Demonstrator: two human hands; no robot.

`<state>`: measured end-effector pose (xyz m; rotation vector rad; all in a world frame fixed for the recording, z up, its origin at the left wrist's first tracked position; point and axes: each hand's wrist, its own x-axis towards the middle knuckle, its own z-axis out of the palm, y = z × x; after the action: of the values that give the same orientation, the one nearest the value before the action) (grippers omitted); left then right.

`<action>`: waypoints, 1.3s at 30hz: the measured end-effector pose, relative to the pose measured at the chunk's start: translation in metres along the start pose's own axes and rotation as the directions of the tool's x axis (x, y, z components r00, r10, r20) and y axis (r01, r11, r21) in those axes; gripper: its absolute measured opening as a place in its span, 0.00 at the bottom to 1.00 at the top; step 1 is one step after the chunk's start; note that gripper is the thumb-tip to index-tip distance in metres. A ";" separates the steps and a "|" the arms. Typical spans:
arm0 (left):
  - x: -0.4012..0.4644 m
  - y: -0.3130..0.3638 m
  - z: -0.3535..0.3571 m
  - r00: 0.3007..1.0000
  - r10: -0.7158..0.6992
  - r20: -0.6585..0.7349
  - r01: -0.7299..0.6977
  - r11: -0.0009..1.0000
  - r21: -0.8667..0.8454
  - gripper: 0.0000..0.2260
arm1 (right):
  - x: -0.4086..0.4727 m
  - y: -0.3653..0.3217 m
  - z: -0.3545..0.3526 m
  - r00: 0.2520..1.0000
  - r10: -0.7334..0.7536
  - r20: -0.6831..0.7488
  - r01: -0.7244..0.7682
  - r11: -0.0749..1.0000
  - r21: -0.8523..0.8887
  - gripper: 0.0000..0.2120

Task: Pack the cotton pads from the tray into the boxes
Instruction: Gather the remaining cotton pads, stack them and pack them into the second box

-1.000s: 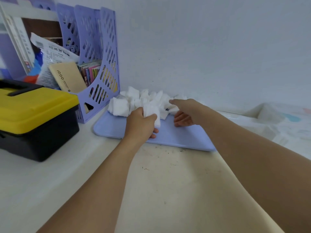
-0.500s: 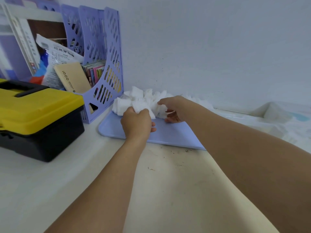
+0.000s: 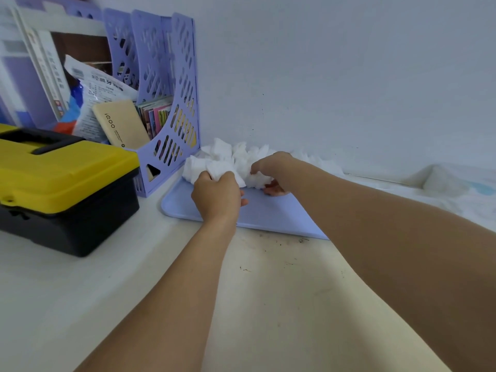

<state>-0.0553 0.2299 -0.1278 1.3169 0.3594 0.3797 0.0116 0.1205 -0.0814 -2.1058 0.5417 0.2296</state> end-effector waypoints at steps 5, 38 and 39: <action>0.001 0.000 0.001 1.000 -0.015 0.015 0.015 1.000 -0.016 0.08 | 0.002 -0.001 -0.001 0.997 0.036 0.074 -0.039 0.999 0.033 0.09; 0.000 0.001 0.000 0.998 -0.013 0.064 0.011 1.000 0.024 0.07 | -0.001 0.005 0.003 0.998 -0.029 0.054 0.018 0.982 0.187 0.08; 0.000 0.001 0.000 0.998 -0.015 0.065 0.014 1.000 0.026 0.07 | -0.001 0.006 0.000 0.998 -0.027 0.052 0.015 0.978 0.209 0.10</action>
<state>-0.0549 0.2301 -0.1271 1.3476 0.3199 0.3202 0.0076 0.1181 -0.0856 -1.8947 0.4891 0.2083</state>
